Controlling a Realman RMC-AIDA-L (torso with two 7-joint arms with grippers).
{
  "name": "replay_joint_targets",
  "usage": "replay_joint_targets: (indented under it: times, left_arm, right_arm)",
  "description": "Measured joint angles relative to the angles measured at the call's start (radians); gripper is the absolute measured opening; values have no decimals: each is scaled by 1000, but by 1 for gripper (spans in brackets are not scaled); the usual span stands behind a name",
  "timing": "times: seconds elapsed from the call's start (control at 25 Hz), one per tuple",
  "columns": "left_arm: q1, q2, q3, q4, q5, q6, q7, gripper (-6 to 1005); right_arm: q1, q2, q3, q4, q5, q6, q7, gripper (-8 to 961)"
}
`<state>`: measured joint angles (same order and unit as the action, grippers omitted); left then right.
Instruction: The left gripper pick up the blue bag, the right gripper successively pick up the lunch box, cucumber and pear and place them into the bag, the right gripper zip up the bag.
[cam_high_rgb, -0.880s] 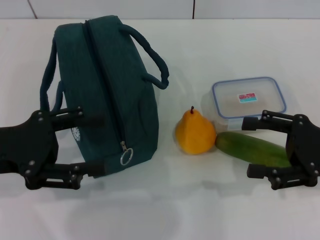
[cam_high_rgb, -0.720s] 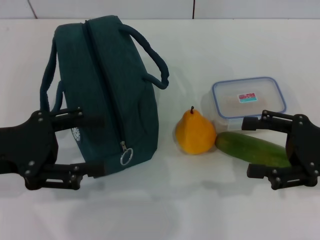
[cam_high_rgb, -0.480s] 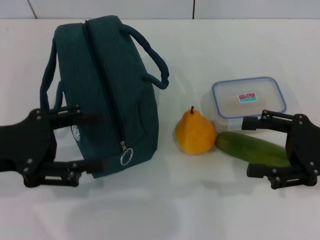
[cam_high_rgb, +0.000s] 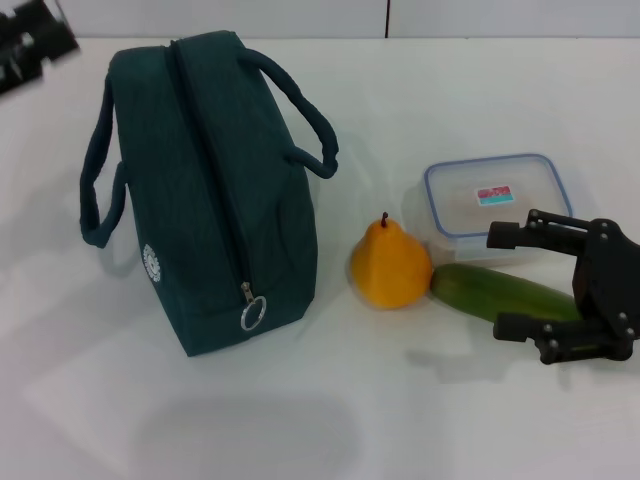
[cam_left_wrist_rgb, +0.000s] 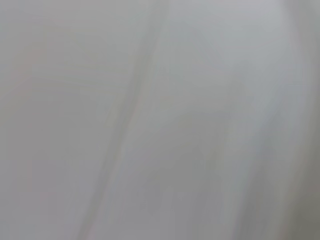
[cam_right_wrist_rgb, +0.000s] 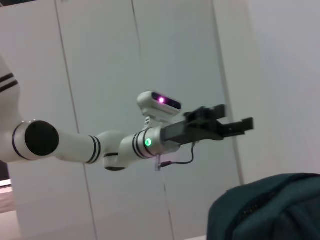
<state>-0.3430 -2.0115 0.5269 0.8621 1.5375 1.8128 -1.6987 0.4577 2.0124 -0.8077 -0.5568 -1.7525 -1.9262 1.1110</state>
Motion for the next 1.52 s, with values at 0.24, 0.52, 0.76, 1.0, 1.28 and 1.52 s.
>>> replay_joint_targets:
  times: [0.24, 0.52, 0.76, 1.0, 1.28, 1.52]
  left_arm:
    - [-62, 24, -4, 28, 180, -207, -235, 847]
    - [-107, 40, 66, 282, 420, -170, -744, 841]
    - [-101, 37, 202, 523, 541, -122, -1002, 835]
    - [-102, 9, 279, 579, 597, -108, -1055, 829]
    - [-115, -17, 330, 579, 687, -109, -1061, 822]
    - [-101, -46, 327, 578, 700, -160, -1026, 816]
  right_arm:
    - [-7, 0, 3, 0, 15, 30, -1, 866]
    - [-16, -11, 6, -6, 74, 52, -5, 861]
    - [-17, -23, 54, -1, 84, 52, -5, 857]
    - [-21, -23, 58, -7, 90, 52, -5, 852]
    - [-24, -29, 87, -9, 93, 58, -5, 847]
    - [-24, -31, 102, -4, 97, 99, 31, 843]
